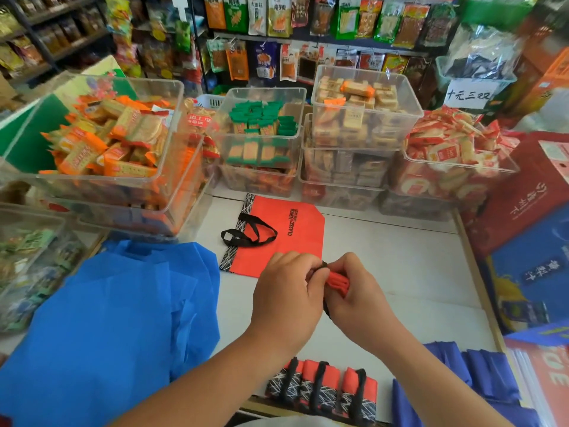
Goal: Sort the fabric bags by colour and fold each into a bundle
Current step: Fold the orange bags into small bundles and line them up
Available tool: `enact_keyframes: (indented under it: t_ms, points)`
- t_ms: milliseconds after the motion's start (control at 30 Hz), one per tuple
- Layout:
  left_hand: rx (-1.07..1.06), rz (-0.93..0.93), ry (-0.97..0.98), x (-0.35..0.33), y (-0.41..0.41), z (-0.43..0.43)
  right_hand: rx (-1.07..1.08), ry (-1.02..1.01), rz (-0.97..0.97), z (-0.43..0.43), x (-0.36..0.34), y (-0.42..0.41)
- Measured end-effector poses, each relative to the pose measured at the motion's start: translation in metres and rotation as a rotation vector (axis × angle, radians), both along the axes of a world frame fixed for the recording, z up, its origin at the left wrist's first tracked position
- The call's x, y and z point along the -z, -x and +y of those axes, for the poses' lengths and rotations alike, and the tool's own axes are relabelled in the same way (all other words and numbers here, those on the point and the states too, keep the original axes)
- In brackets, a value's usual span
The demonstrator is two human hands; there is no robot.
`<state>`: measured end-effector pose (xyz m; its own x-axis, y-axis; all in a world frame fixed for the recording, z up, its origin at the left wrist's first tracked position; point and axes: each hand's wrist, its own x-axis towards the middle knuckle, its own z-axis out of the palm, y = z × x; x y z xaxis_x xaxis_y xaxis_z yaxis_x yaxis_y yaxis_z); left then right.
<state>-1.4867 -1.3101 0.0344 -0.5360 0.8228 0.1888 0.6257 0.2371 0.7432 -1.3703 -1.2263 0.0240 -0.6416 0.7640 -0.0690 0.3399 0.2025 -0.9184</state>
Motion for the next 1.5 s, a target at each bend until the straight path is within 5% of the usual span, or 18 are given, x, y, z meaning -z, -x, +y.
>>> enact_keyframes:
  t_ms: [233, 400, 733, 900, 1133, 1500]
  points:
    - [0.127, -0.202, -0.061, -0.002, -0.012, 0.009, 0.051, 0.27, 0.201, 0.017, -0.018, -0.031]
    - [0.157, -0.653, -0.142, -0.008, -0.03, 0.005, 0.057, 0.436, 0.36, 0.023, -0.016, -0.055]
    - [0.189, -0.806, -0.162, -0.005, -0.057, 0.009, 0.18, 0.327, 0.374, 0.021, -0.012, -0.073]
    - [0.186, -0.734, -0.142, 0.0, -0.063, 0.015, 0.124, 0.472, 0.438, 0.018, -0.016, -0.073]
    - [0.311, -0.956, -0.046, -0.006, -0.048, 0.016, 0.194, 0.374, 0.394, 0.026, -0.01, -0.067]
    - [0.216, -1.131, 0.144, 0.011, -0.039, 0.014, 0.169, 0.303, 0.261, 0.03, -0.002, -0.056]
